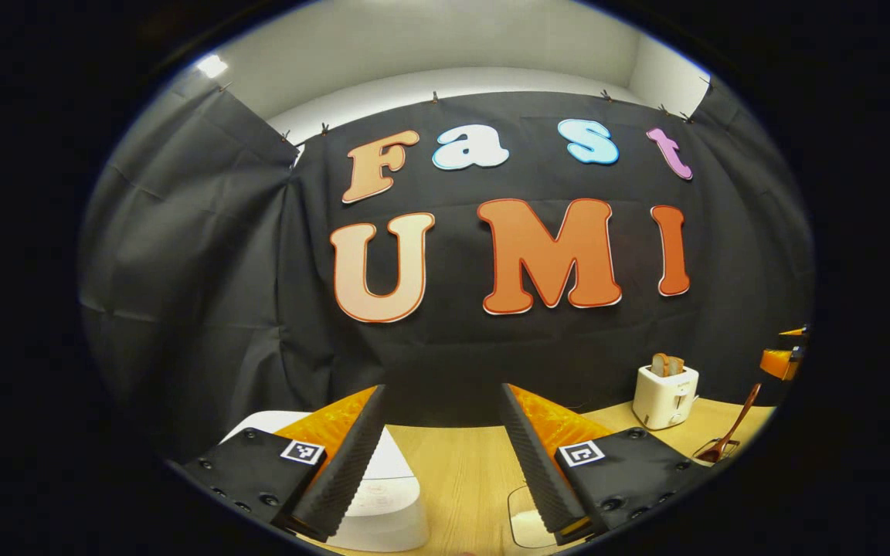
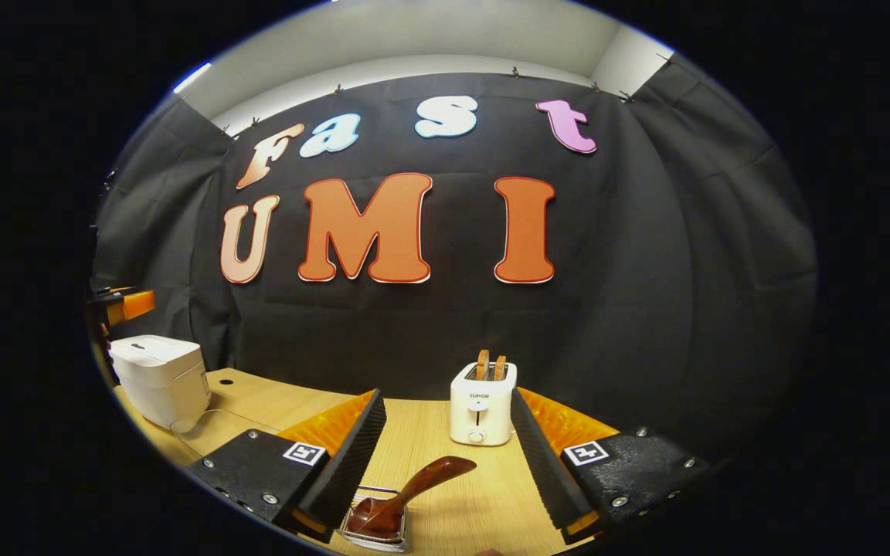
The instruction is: Close the left gripper, press the button to open the rice cooker; take a wooden spoon from the chopstick holder with the right hand, scoop a spoonful of rice and pour it into the rice cooker, then put the wooden spoon back into the chopstick holder.
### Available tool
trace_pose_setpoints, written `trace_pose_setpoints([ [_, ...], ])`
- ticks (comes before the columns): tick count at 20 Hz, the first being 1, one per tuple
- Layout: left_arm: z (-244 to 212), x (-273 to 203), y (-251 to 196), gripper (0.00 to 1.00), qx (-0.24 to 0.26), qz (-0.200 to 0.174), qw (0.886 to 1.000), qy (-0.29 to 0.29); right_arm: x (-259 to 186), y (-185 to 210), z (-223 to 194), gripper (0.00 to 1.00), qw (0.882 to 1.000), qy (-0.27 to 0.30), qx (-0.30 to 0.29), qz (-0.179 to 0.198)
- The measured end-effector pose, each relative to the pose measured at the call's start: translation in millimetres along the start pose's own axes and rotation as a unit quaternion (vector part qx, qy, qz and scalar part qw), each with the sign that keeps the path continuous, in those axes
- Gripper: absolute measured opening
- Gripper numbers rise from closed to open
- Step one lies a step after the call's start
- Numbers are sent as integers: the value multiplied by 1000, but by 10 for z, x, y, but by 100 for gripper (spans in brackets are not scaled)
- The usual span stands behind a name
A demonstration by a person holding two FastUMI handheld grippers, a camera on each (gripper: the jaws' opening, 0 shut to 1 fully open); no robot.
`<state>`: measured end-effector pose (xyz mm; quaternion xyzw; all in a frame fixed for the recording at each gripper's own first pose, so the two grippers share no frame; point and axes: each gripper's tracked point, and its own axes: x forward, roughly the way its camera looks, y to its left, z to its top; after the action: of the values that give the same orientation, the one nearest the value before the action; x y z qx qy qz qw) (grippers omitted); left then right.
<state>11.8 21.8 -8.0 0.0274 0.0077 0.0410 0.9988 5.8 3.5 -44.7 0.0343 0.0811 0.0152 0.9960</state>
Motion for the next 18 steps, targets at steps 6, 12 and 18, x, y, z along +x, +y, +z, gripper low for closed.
trace_pose_setpoints([
  [6,59,56,308,35,22,57,998,1,24,-55,57,96,1000,-7,7,-7],
  [12,117,79,649,3,14,94,995,24,32,-80,98,95,1000,-7,8,-9],
  [18,29,142,1277,4,-17,141,985,100,50,-140,104,95,1000,-2,-6,-21],
])
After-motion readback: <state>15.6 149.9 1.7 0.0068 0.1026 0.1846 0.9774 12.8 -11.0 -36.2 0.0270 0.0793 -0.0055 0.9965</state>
